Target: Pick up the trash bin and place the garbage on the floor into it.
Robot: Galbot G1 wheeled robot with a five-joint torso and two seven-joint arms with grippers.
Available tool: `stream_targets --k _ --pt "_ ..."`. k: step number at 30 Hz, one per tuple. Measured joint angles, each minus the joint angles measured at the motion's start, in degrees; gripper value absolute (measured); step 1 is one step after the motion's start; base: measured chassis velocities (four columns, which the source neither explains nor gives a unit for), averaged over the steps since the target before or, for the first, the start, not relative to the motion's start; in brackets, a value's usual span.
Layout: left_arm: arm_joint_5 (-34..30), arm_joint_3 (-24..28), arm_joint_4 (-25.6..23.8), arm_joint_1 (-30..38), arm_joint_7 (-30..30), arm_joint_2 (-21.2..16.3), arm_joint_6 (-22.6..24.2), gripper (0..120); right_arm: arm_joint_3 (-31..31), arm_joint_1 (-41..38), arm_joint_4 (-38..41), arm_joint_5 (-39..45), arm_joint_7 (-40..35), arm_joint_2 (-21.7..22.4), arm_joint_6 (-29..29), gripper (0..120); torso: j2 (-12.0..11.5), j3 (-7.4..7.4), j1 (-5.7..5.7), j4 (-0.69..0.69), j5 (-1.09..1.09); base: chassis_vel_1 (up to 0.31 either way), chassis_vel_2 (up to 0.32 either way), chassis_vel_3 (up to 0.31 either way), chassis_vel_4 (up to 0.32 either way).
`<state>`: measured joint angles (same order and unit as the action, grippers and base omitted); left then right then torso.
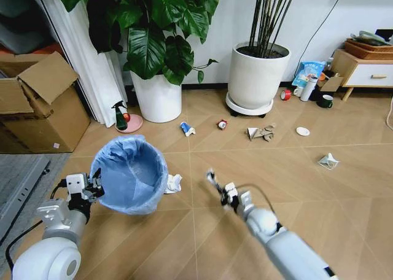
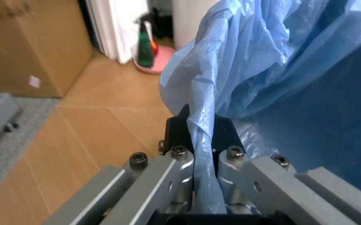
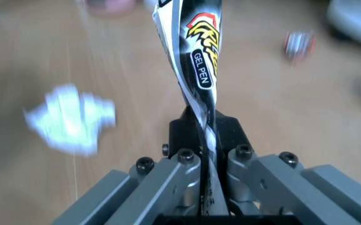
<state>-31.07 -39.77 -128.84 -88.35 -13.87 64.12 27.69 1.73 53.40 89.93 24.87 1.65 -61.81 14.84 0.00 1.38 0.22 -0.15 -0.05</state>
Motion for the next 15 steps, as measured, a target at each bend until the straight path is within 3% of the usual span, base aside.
stream_targets --k 5,7,10,12,15 --pt "-2.9 1.1 2.3 1.3 0.1 -2.2 2.9 0 -4.3 -7.7 8.2 5.8 -2.7 2.8 1.9 0 0.0 0.01 0.0 0.02 0.04 0.0 0.0 0.0 0.0" --pt "-5.4 2.1 4.4 3.0 -0.1 -3.5 4.6 0 -7.3 -13.3 12.1 8.7 -3.8 3.1 2.8 0 0.0 -0.01 0.0 0.04 -0.08 0.0 0.0 0.0 0.0" --pt "-9.2 3.8 6.2 5.3 -1.1 -4.7 6.5 0 -10.1 -16.7 14.5 10.8 -4.3 3.1 3.5 0 0.0 0.0 0.0 0.06 0.04 0.0 0.0 0.0 0.0" --pt "-12.7 5.9 8.0 8.2 -2.5 -5.7 7.8 0 -12.7 -18.8 16.5 12.8 -4.5 3.2 3.9 0 0.0 0.0 0.0 0.04 -0.06 0.0 0.0 0.0 0.0" --pt "-15.5 8.4 9.7 11.5 -3.8 -6.7 8.6 0 -15.9 -20.5 17.9 14.5 -4.7 2.7 4.3 0 0.0 0.0 0.0 0.01 0.02 0.0 0.0 0.0 0.0"
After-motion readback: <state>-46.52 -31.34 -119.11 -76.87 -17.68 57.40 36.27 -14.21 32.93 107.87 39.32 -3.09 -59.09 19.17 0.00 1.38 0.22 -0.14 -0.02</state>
